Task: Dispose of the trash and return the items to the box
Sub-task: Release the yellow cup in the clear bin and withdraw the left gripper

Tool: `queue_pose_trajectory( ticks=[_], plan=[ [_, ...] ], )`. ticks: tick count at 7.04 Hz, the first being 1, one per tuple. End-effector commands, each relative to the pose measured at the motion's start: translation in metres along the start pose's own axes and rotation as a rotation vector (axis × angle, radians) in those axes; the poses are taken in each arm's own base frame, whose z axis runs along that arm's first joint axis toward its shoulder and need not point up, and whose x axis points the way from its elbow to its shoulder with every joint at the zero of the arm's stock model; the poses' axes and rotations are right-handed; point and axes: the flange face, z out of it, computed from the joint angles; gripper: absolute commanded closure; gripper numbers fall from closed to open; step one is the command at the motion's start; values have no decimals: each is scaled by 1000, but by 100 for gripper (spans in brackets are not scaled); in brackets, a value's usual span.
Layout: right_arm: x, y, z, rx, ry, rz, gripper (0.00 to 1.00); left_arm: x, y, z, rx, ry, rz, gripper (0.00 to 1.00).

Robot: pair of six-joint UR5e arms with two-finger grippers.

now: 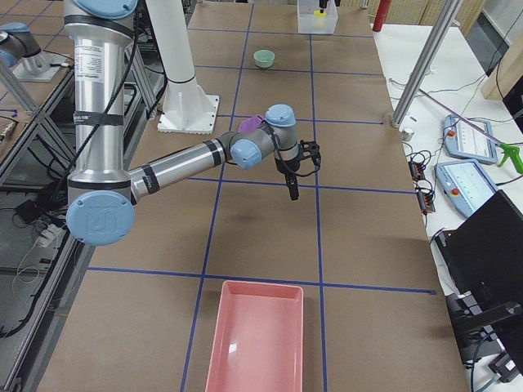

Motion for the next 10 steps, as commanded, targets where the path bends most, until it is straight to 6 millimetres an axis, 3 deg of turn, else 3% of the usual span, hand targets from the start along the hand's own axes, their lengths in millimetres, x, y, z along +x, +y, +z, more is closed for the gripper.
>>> queue_pose_trajectory(
  ticks=[1,2,3,4,5,6,9,10],
  plan=[
    [0,0,2,-4,0,0,0,6,-15,-48,51,71,-34,1],
    [0,0,2,-5,1,1,0,34,-39,-104,62,69,-61,1],
    [0,0,2,-5,1,1,0,82,-35,-142,35,70,-104,1],
    [-2,-1,1,-4,-5,0,0,138,-24,-163,37,75,-136,1],
    [-2,-1,0,-4,-7,0,0,200,5,-144,16,93,-177,1],
    [-2,0,0,-5,-7,-1,0,247,12,-135,0,108,-194,1],
    [-2,-1,0,-4,-7,-2,0,334,46,-90,-95,156,-55,1],
    [-2,-1,0,-4,-7,-1,0,351,51,-83,-113,167,-24,1]
  ],
)
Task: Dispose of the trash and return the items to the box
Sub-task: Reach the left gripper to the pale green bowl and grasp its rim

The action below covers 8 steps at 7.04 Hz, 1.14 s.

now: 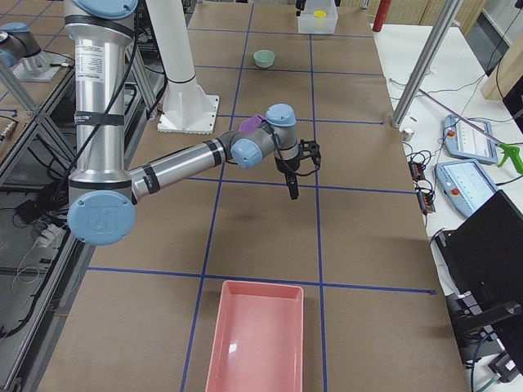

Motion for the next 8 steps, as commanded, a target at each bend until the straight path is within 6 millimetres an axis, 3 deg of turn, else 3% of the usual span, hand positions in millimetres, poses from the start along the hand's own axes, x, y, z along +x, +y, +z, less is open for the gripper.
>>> queue_pose_trajectory(
  ticks=[1,3,5,7,8],
  plan=[
    [-1,-1,0,1,-1,1,0,29,25,35,-76,22,53,1],
    [-1,-1,0,0,-2,-1,0,37,49,55,-64,41,24,1],
    [0,0,1,-3,-1,1,0,69,89,106,-28,71,-11,1],
    [0,0,1,-3,-1,1,0,89,103,148,-50,19,-25,2],
    [-1,0,2,-4,1,0,0,84,101,157,-59,9,-32,2]
  ],
)
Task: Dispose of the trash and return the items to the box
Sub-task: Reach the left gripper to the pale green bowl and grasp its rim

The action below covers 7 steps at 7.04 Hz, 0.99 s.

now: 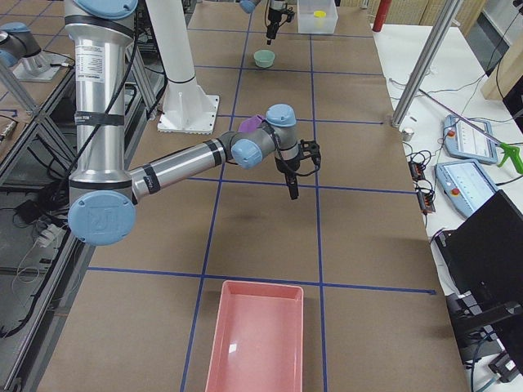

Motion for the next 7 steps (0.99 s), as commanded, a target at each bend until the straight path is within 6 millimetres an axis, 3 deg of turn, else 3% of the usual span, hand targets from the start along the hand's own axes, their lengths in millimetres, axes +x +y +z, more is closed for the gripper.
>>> queue_pose_trajectory(
  ticks=[1,2,3,5,6,7],
  plan=[
    [0,0,1,0,1,-1,0,2,-4,19,-8,-19,-13,2],
    [0,0,1,0,3,0,0,2,-10,23,-9,-19,-14,6],
    [-1,0,1,0,2,0,0,2,-17,30,-13,-21,-16,29],
    [0,0,3,-2,4,0,0,1,-21,33,-14,-22,-17,88],
    [0,0,3,-2,4,0,0,1,-21,34,-15,-23,-15,100],
    [-1,0,4,-4,5,-1,0,5,-25,33,-11,-18,-13,100]
  ],
)
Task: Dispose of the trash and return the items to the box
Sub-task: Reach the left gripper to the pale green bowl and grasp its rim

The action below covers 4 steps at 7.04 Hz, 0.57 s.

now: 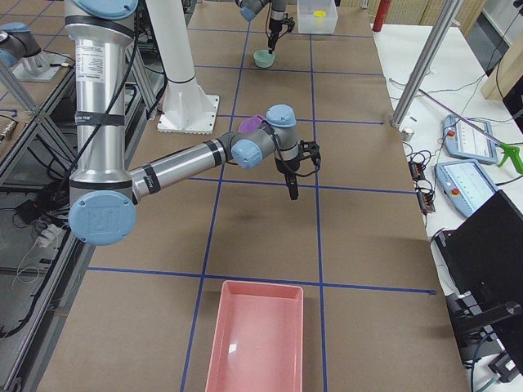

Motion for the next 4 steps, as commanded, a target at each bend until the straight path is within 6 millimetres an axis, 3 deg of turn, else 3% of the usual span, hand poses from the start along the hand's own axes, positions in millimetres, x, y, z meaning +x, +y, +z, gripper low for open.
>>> queue_pose_trajectory(
  ticks=[1,3,4],
  plan=[
    [0,0,0,-1,0,-1,0,7,-5,-3,8,11,5,100],
    [-1,0,-1,2,-2,-1,0,15,-3,-25,-6,77,9,100],
    [-3,-2,-2,5,-4,5,0,-4,-10,-53,17,118,-28,100]
  ],
)
